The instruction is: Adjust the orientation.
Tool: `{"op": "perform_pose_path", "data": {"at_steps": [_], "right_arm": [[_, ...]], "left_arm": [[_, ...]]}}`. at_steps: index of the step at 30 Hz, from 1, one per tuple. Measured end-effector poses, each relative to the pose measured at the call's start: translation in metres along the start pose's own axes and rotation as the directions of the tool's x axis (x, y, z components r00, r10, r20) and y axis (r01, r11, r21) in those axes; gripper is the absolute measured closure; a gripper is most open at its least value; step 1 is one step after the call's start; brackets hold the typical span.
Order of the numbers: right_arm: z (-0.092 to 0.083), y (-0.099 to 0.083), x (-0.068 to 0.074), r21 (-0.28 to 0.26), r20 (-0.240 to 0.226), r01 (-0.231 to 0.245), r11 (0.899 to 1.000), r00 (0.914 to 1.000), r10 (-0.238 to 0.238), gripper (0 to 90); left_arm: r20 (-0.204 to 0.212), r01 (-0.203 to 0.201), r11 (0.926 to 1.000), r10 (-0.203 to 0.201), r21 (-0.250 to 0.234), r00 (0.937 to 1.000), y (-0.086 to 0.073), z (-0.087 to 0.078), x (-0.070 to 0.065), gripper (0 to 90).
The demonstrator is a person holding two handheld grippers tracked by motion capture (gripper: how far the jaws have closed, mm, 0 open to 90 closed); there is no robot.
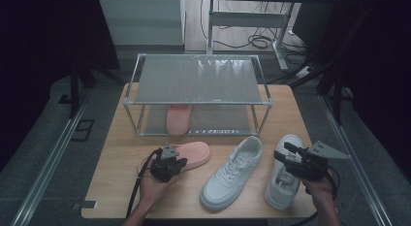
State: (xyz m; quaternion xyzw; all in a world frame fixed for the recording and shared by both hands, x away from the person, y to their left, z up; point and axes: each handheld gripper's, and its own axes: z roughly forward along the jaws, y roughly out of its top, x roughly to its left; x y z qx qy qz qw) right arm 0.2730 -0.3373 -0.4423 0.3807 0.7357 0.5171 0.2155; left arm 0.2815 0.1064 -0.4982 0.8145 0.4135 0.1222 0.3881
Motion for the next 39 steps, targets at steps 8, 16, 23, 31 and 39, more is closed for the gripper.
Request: {"op": "perform_pose_path", "data": {"at_steps": [8, 16, 23, 31, 39], "right_arm": [[-0.001, 0.0, -0.001, -0.002, 0.001, -0.003, 1.0, 1.0, 0.003, 42.9], [-0.001, -0.001, -0.001, 0.001, 0.002, -0.003, 1.0, 1.0, 0.003, 42.9], [-0.003, 0.0, -0.002, -0.003, 0.004, -0.006, 1.0, 1.0, 0.006, 42.9], [-0.003, 0.0, -0.002, -0.004, 0.007, -0.007, 1.0, 1.0, 0.007, 42.9], [-0.004, 0.0, -0.003, -0.004, 0.01, -0.009, 1.0, 0.9999, 0.009, 42.9]], "left_arm": [[-0.011, 0.014, 0.9999, -0.014, -0.002, 0.9998, -0.01, -0.011, 0.006, 90.0], [-0.004, 0.02, 0.9998, -0.02, 0.008, 0.9998, -0.023, -0.025, 0.013, 90.0], [0.022, 0.032, 0.9994, -0.032, 0.011, 0.9992, -0.032, -0.037, 0.014, 89.9], [0.044, 0.041, 0.999, -0.042, 0.018, 0.9982, -0.041, -0.048, 0.02, 89.9], [0.026, 0.062, 0.9978, -0.063, 0.022, 0.9977, -0.043, -0.055, 0.03, 89.0]]}}
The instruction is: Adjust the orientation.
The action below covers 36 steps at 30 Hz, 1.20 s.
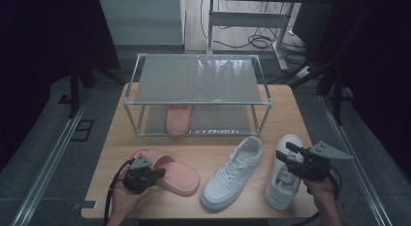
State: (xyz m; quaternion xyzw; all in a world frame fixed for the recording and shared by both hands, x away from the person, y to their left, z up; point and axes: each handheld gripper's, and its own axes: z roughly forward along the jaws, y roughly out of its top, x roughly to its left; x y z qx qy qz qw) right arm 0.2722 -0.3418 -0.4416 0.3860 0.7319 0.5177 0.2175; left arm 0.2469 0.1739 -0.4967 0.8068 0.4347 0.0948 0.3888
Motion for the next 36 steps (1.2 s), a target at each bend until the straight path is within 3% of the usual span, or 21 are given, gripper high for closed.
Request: {"op": "perform_pose_path", "data": {"at_steps": [10, 18, 26, 29, 36], "right_arm": [[-0.001, 0.0, -0.001, -0.002, 0.002, -0.001, 1.0, 1.0, 0.001, 42.9], [-0.001, 0.0, -0.001, -0.004, 0.003, -0.002, 1.0, 1.0, 0.002, 42.9], [0.001, -0.001, -0.001, 0.002, 0.003, -0.003, 1.0, 1.0, 0.003, 42.9], [0.001, -0.001, -0.001, 0.004, 0.002, -0.004, 1.0, 1.0, 0.004, 42.9], [0.0, -0.001, -0.001, 0.004, 0.004, -0.007, 1.0, 1.0, 0.007, 42.9]], "left_arm": [[-0.003, 0.013, 0.9979, -0.013, -0.064, 0.9999, 0.0, -0.023, 0.0, 89.4], [-0.045, 0.061, 0.9931, -0.066, -0.1, 0.9968, -0.014, -0.045, 0.014, 90.0], [-0.097, 0.133, 0.9856, -0.143, -0.104, 0.985, -0.031, -0.055, 0.037, 90.0], [-0.116, 0.173, 0.9804, -0.184, -0.094, 0.9761, -0.037, -0.052, 0.051, 90.0], [-0.139, 0.219, 0.9734, -0.227, -0.067, 0.9639, -0.048, -0.043, 0.067, 90.0]]}}
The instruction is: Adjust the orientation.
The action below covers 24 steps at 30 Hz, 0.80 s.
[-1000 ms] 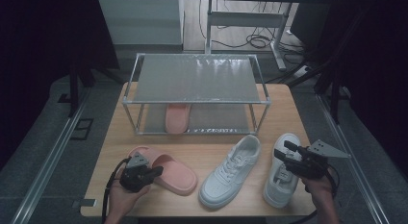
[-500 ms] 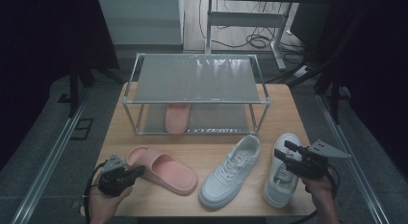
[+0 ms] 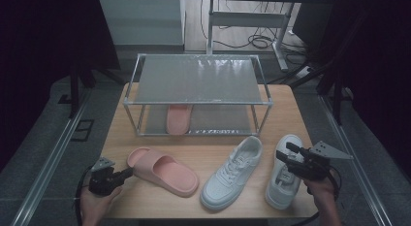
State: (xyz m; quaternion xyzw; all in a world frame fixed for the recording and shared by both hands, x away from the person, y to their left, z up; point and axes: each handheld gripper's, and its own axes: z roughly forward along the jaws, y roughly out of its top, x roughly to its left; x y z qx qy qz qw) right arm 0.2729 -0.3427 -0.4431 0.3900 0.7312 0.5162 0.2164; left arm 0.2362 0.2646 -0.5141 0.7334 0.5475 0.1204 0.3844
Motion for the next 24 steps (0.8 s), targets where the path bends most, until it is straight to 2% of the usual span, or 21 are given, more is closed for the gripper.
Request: {"op": "perform_pose_path", "data": {"at_steps": [6, 11, 24], "right_arm": [[0.001, 0.0, 0.0, 0.0, 0.001, 0.001, 1.0, 1.0, -0.001, 43.0], [0.002, -0.001, 0.0, 0.004, 0.0, 0.0, 1.0, 1.0, 0.0, 42.9], [0.005, -0.003, 0.0, 0.015, -0.004, -0.001, 1.0, 1.0, 0.002, 42.9]], "left_arm": [[-0.015, 0.024, 0.9996, -0.024, 0.017, 0.9996, -0.003, 0.006, 0.01, 90.0], [-0.016, 0.026, 0.9995, -0.025, 0.019, 0.9995, -0.002, 0.009, 0.012, 90.0], [-0.01, 0.042, 0.999, -0.042, 0.015, 0.9991, 0.022, 0.032, 0.018, 90.0]]}}
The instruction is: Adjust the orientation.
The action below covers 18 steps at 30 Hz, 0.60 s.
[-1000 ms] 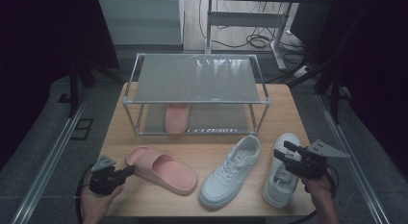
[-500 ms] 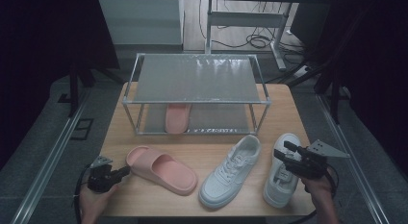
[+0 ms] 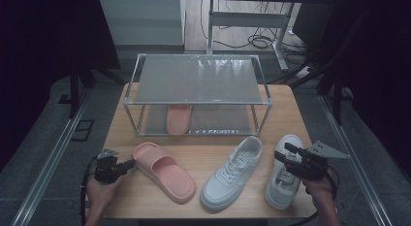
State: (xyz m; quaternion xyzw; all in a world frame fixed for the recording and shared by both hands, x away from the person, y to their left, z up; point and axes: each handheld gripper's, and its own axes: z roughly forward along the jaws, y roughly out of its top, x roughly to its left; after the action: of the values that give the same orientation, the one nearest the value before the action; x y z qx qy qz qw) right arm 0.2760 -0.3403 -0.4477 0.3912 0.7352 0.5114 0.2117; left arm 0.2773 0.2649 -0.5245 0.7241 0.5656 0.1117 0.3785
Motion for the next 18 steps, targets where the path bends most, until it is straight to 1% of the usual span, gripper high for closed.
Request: {"op": "perform_pose_path", "data": {"at_steps": [6, 11, 13, 15, 17, 18], "right_arm": [[0.0, 0.0, -0.001, 0.002, 0.001, -0.001, 1.0, 1.0, 0.001, 42.9], [0.0, 0.0, 0.0, 0.001, 0.001, -0.001, 1.0, 1.0, 0.001, 43.0], [0.0, 0.0, 0.0, -0.001, 0.0, -0.002, 1.0, 1.0, 0.002, 42.9], [0.0, 0.0, -0.001, -0.001, 0.001, -0.002, 1.0, 1.0, 0.002, 42.9], [0.0, 0.0, -0.001, 0.001, 0.001, -0.002, 1.0, 1.0, 0.002, 42.9], [0.0, 0.0, -0.001, 0.0, 0.001, -0.002, 1.0, 1.0, 0.002, 42.9]], "left_arm": [[0.002, 0.001, 1.0, -0.001, 0.007, 1.0, 0.009, 0.008, 0.001, 90.0], [0.005, 0.002, 1.0, -0.002, 0.003, 1.0, 0.01, 0.01, 0.0, 90.0], [0.008, -0.006, 1.0, 0.006, -0.002, 0.9999, 0.008, 0.005, -0.003, 90.0], [0.015, -0.019, 0.9997, 0.019, -0.015, 0.9997, 0.005, -0.003, -0.009, 90.0], [0.028, -0.034, 0.9989, 0.035, -0.034, 0.999, 0.003, -0.011, -0.017, 90.0], [0.042, -0.04, 0.9981, 0.042, -0.046, 0.9983, 0.002, -0.016, -0.022, 90.0]]}}
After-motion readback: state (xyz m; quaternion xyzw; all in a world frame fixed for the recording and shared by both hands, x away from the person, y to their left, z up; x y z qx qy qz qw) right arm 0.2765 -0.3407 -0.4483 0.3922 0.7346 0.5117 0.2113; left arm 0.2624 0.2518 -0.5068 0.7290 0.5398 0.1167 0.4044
